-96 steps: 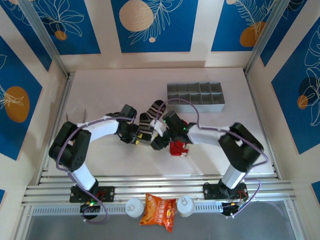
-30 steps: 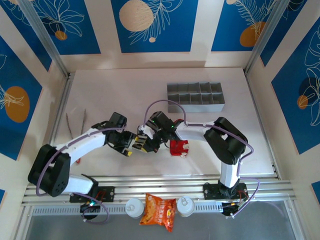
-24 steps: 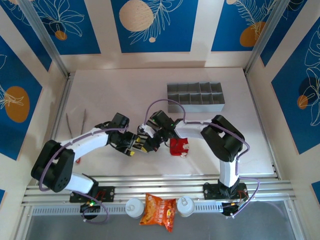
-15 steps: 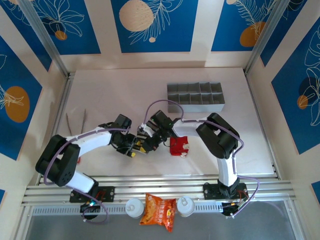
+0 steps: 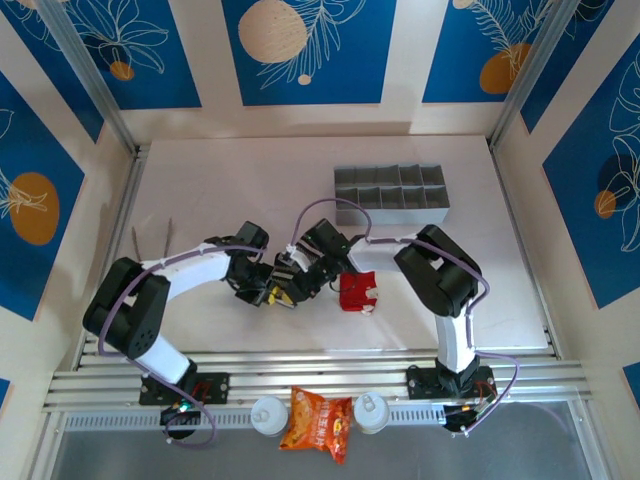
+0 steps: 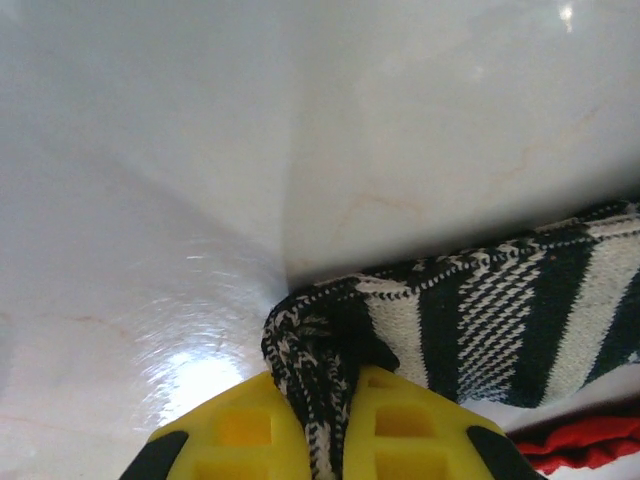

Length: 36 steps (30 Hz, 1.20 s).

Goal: Roll the socks

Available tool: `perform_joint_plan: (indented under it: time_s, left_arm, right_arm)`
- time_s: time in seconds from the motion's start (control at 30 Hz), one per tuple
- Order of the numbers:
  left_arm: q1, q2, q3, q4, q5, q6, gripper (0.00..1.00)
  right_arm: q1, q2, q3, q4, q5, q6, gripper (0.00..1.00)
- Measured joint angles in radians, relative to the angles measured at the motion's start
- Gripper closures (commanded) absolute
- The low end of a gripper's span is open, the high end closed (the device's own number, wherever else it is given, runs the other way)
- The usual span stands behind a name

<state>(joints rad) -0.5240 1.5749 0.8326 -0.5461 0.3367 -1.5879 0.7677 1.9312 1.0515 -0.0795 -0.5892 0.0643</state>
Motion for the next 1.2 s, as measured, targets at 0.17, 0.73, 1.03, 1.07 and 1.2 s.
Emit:
perform_joint_plan:
  time_s: [0.17, 0.73, 1.03, 1.07, 1.2]
  left_arm:
    - [0.000, 0.016, 0.021, -0.056, 0.003, 0.000, 1.00]
    - [0.000, 0.085, 0.102, -0.147, 0.004, 0.026, 1.00]
    - [0.000, 0.085, 0.103, -0.150, 0.004, 0.027, 1.00]
    - [0.000, 0.085, 0.103, -0.150, 0.004, 0.027, 1.00]
    - [0.000, 0.085, 0.103, -0.151, 0.004, 0.032, 1.00]
  right_arm:
    - [0.042, -0.133, -0.114, 0.064, 0.102, -0.071, 0.59]
    - [0.175, -0.161, -0.149, 0.131, 0.356, -0.146, 0.51]
    - [0.182, -0.208, -0.179, 0.161, 0.357, -0.123, 0.51]
    - [0.185, -0.203, -0.174, 0.159, 0.356, -0.121, 0.53]
    - [0.189, -0.145, -0.130, 0.151, 0.358, -0.112, 0.64]
